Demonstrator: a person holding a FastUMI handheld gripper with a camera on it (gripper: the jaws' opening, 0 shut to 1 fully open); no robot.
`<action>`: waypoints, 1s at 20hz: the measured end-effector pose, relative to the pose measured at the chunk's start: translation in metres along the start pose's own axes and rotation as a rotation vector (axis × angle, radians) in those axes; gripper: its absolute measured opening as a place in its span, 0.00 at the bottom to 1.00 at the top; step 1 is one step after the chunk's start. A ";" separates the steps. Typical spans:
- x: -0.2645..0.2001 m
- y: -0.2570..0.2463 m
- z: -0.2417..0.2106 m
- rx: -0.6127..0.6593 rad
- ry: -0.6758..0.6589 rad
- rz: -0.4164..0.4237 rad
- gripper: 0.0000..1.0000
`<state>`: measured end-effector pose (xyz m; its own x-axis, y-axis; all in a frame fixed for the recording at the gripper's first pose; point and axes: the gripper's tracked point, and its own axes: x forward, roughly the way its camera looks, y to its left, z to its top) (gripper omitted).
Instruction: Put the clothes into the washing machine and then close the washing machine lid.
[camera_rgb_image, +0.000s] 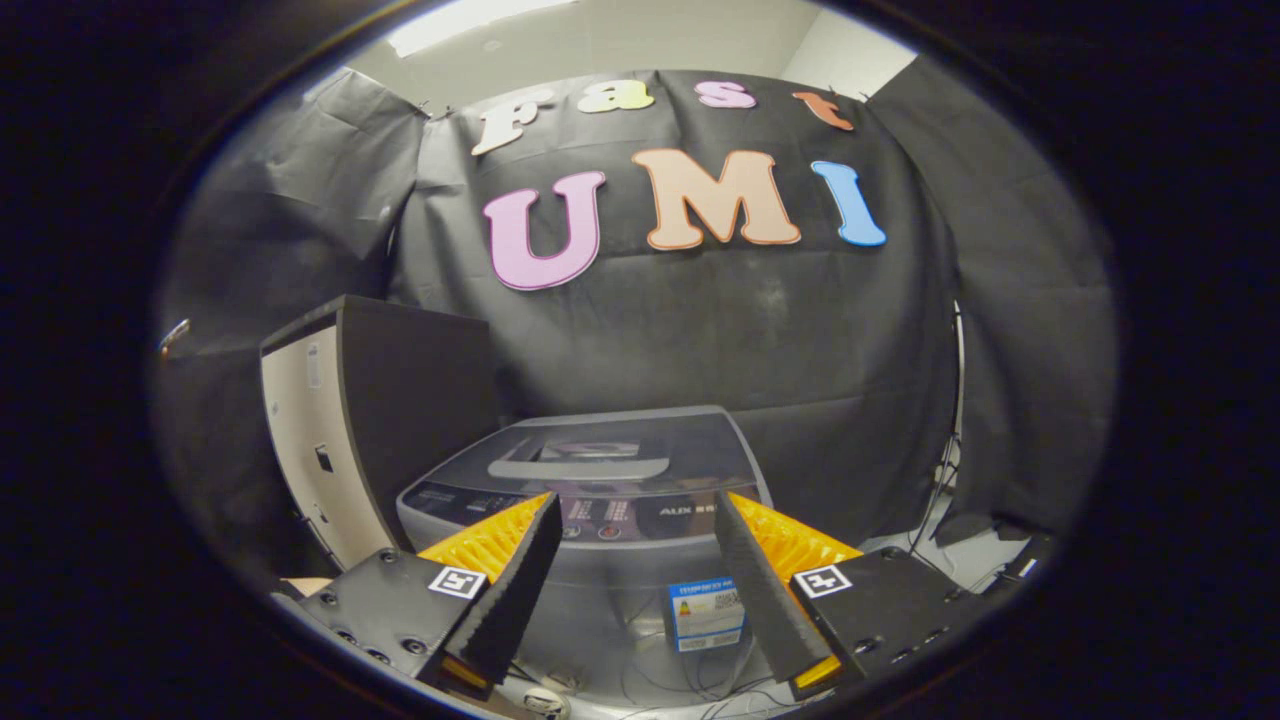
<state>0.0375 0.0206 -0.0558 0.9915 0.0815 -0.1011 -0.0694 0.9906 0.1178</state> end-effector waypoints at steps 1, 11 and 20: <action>-0.003 -0.001 -0.004 -0.007 0.003 -0.006 0.96; -0.011 -0.018 -0.013 -0.036 0.014 -0.052 0.96; -0.012 -0.029 -0.013 0.009 0.029 -0.081 0.96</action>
<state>0.0265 -0.0076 -0.0705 0.9903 0.0047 -0.1389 0.0117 0.9931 0.1167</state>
